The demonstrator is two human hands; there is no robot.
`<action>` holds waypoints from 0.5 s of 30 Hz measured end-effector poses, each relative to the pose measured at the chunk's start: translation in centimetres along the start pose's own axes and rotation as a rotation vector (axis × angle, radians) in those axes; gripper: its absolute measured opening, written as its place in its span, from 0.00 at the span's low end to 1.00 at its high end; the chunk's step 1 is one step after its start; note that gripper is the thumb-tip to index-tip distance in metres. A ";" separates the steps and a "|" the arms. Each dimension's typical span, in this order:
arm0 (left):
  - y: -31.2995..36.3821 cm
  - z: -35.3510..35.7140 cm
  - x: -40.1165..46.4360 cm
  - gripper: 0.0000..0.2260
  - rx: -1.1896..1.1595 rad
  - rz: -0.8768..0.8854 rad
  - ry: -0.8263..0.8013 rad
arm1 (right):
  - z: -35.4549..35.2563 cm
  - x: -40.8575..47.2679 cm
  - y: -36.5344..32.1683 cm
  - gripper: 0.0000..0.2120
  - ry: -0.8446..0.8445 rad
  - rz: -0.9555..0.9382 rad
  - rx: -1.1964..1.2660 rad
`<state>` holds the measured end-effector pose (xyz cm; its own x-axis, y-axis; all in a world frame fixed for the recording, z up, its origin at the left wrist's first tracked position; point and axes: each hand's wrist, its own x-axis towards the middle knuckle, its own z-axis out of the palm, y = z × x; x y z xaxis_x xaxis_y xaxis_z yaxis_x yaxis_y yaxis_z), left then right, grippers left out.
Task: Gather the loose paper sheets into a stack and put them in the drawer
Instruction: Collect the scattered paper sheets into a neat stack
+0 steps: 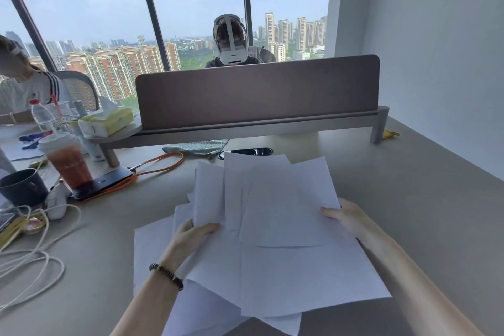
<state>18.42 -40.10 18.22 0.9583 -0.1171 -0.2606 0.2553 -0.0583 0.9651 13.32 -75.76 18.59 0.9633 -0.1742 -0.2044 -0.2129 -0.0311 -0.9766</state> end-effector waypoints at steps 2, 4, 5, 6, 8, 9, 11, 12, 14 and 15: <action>-0.4 0.0 0.5 0.30 0.019 0.008 0.054 | 0.2 -0.2 0.1 0.10 -0.012 0.009 0.012; -0.6 0.2 0.8 0.28 -0.009 0.028 0.098 | 0.5 -0.7 0.2 0.09 -0.025 0.017 0.014; -0.4 0.5 0.5 0.28 -0.022 0.031 0.118 | 0.8 -1.0 0.2 0.09 -0.035 0.015 0.021; -0.1 0.9 0.0 0.26 -0.034 0.033 0.135 | 1.2 -1.2 0.3 0.08 -0.036 0.013 0.035; 0.4 1.8 -1.0 0.20 -0.071 0.047 0.151 | 2.0 -1.7 0.3 0.08 -0.036 0.002 0.077; 0.5 2.2 -1.5 0.15 -0.089 0.057 0.144 | 2.4 -1.9 0.4 0.08 -0.034 -0.001 0.104; 0.6 2.8 -2.3 0.13 -0.108 0.081 0.118 | 3.3 -2.3 0.3 0.08 -0.020 -0.003 0.170; 0.8 3.0 -2.8 0.15 -0.107 0.086 0.112 | 3.6 -2.3 0.3 0.07 -0.005 -0.003 0.202; 1.4 3.4 -3.8 0.16 -0.110 0.098 0.075 | 4.3 -2.4 0.1 0.07 0.030 -0.006 0.239; 1.7 3.7 -4.2 0.17 -0.099 0.097 0.042 | 4.6 -2.5 -0.1 0.07 0.039 -0.014 0.254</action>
<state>14.37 -43.35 20.86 0.9831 -0.0753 -0.1670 0.1710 0.0498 0.9840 11.66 -70.79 18.94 0.9577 -0.2132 -0.1932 -0.1473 0.2135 -0.9658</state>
